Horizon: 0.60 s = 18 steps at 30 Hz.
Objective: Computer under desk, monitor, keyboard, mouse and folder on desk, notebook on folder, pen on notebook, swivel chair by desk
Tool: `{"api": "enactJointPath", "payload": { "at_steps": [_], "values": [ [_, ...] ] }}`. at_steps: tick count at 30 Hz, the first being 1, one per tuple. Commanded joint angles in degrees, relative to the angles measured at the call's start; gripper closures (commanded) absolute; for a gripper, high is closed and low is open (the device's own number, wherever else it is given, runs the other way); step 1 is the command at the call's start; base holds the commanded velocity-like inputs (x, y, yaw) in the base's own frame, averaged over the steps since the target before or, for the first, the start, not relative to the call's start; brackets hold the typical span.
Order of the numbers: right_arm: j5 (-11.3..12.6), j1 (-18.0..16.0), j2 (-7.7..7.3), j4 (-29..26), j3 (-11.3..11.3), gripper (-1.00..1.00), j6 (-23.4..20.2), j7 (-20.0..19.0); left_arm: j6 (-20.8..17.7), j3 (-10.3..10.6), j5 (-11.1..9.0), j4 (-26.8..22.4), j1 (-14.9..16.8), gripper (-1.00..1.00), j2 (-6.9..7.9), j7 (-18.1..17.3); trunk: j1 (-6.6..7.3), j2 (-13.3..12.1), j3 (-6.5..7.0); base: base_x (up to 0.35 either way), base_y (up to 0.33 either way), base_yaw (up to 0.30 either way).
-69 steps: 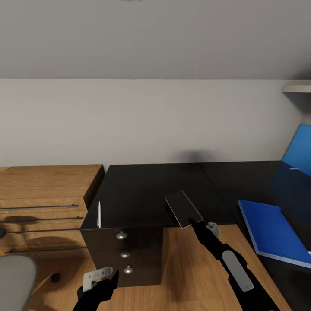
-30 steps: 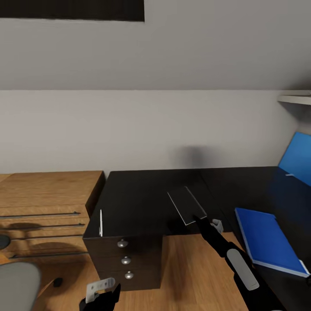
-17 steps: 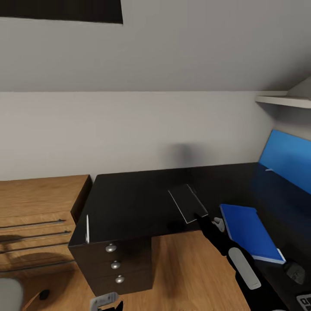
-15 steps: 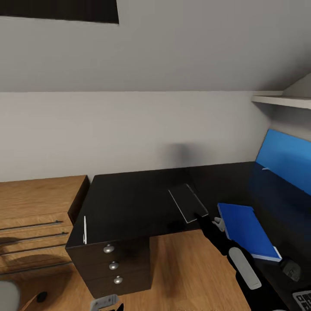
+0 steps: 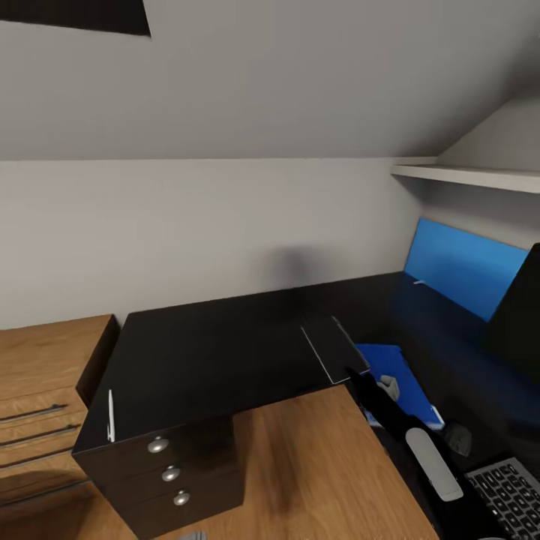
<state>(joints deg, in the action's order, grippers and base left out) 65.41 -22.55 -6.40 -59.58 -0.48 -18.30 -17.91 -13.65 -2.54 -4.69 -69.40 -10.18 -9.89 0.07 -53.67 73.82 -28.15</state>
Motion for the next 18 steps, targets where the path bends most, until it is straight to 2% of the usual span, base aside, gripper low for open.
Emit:
{"api": "enactJointPath", "payload": {
  "at_steps": [1, 10, 13, 18],
  "values": [
    [0.6, 0.0, 0.00, 0.0, -0.1, 1.00, -0.4, 0.1, -0.3, -0.1, -0.5, -0.1, 0.0, -1.00, -0.05, 0.0, 0.00, 0.0, -0.05, 0.000, 0.000, -0.265],
    [0.5, 0.0, -0.01, 0.1, -0.6, 1.00, -0.4, 0.1, -0.1, -0.1, -0.5, 0.1, 0.0, -1.00, -0.04, 0.0, 0.00, 0.0, -0.05, 0.000, 0.000, -0.265],
    [0.5, 0.0, -0.01, 0.1, -1.8, 1.00, -0.4, 0.1, 0.0, -0.1, -0.5, 0.1, 0.0, -1.00, -0.04, 0.0, 0.00, 0.0, -0.05, 0.000, 0.000, -0.265],
    [0.5, 0.0, -0.01, 0.1, -2.1, 1.00, -0.4, 0.1, 0.0, -0.1, -0.5, 0.1, 0.0, -1.00, -0.04, 0.0, 0.00, 0.0, -0.05, 0.000, 0.000, -0.265]
  ]
}}
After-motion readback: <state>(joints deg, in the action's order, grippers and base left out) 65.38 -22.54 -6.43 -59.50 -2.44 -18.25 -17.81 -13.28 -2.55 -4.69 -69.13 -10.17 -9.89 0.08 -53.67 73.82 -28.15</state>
